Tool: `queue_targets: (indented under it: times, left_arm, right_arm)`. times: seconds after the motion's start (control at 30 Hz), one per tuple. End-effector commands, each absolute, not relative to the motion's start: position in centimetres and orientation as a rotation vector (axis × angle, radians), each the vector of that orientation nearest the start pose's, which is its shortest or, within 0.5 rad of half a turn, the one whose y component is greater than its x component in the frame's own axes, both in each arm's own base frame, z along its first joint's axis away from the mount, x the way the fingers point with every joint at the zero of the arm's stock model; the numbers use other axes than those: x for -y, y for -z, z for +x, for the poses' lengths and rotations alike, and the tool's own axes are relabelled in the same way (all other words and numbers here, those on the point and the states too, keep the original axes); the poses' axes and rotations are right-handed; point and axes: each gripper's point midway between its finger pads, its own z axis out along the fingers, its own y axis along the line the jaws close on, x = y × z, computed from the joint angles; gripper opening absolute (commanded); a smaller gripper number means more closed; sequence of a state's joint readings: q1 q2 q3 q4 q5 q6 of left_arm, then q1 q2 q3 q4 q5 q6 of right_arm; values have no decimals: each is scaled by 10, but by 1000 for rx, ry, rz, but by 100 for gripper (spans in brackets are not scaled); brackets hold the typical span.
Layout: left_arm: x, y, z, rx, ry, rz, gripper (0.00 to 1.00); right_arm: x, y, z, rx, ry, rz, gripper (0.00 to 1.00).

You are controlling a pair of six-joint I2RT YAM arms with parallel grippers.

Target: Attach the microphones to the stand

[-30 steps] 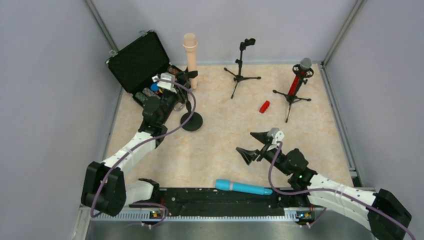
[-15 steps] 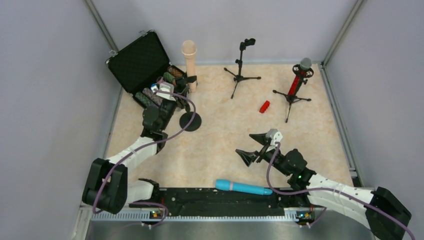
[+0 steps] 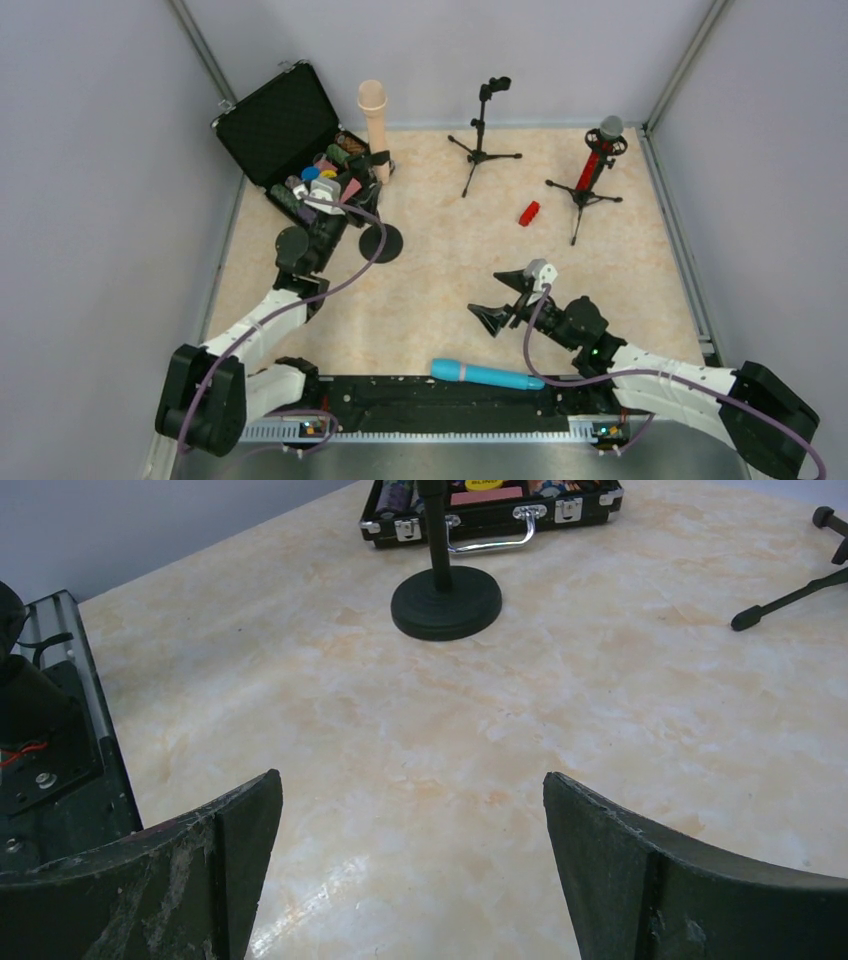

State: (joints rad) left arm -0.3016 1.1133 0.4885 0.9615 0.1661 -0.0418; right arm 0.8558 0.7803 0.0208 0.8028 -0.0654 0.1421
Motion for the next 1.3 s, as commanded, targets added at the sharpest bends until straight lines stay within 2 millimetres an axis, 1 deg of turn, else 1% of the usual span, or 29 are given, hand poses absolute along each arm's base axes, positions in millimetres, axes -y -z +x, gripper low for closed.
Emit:
queue_targets:
  times: [0.0,0.17,0.23,0.3,0.37,0.4,0.43,0.53,0.67,0.7,0.83,1.0,1.1,1.27]
  left_arm:
    - [141,-311,344,-1157,396,322,70]
    - [126,-311,334,-1188,372,256,84]
    - [118,-317,326,-1192,369,212,91]
    - [108,-323,318,-1212,386,130,98]
    - [97,-330,312,-1244,409,26,99]
    - [94,-339,309,-1249,422,-5,99]
    - [94,-343,305,-1279,442,-29,99]
    - [96,-354,292,-1328,511,-61,99]
    - [101,-377,271,-1320,626,-97,99]
    - [105,-383,265,-1325,664,-89,99]
    - [101,-410,250,-1326,704,-131,99]
    - [98,-439,232,-1293,760,-163,99]
    - [96,-445,227,-1270,768,-173,99]
    - [93,-445,219,-1264,768,-170,99]
  right_arm:
    - [-249,-172,181,-1377,-894,-612,99]
    - [-250,-172,180,-1379,-905,-611,99]
    - [-251,-172,180,-1380,-910,-612,99]
    - [-251,-171,180,-1385,-911,-610,99]
    - [-251,-171,180,-1385,-912,-613,99]
    - [-251,-171,180,-1388,-913,-612,99]
    - [-252,-173,180,-1386,-920,-611,99]
    - [-257,-176,178,-1389,-938,-633,99]
    - [-260,-176,177,-1410,-952,-641,99]
    - [-260,-175,176,-1418,-959,-635,99]
    - [-257,-175,181,-1453,-962,-574,99]
    - [-257,-167,188,-1499,-948,-539,98]
    - [-259,-161,189,-1525,-959,-528,98]
    - [-265,-156,188,-1551,-991,-520,98]
